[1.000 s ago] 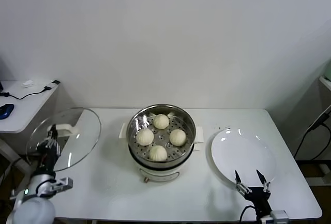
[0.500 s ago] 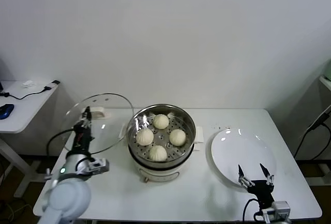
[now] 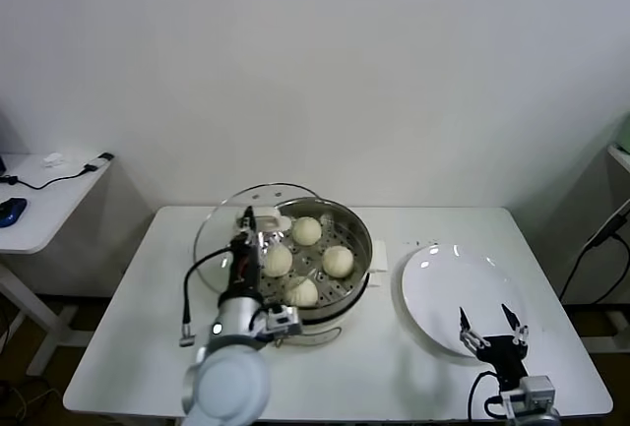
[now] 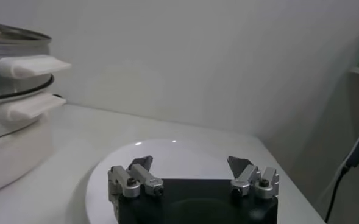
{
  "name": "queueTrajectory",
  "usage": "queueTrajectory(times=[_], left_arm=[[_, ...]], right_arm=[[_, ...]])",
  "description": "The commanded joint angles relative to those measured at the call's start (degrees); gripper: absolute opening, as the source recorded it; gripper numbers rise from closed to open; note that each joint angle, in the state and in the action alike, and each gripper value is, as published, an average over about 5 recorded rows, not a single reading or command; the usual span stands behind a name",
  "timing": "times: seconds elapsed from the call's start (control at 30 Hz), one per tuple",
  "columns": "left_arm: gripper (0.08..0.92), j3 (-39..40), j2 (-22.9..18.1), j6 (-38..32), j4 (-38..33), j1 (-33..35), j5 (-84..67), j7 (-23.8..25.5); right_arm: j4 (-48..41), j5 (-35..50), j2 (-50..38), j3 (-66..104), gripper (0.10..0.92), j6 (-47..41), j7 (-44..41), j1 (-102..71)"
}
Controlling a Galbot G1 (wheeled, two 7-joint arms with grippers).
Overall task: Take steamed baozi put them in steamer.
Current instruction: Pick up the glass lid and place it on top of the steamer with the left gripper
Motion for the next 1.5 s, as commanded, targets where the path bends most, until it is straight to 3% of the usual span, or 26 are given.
queueTrajectory(times=[0.03, 0.43, 1.5], left_arm=[[0.129, 11.0, -13.0, 2.5, 6.6, -3.7, 10.6, 1.6], [0.129, 10.5, -17.5, 1.9, 14.7, -2.6, 13.1, -2.2], [0.129, 5.1, -14.9, 0.7, 20.6, -1.8, 15.1, -6.7]], right_arm=[[-0.3, -1.2, 0.5, 0.3, 0.823, 0.3, -0.2, -0.2], [0.3, -1.2, 2.0, 2.5, 0.823, 1.4, 0.2, -0.5], [0.0, -3.5, 4.0, 4.0, 0.823, 6.0, -1.6, -1.6]])
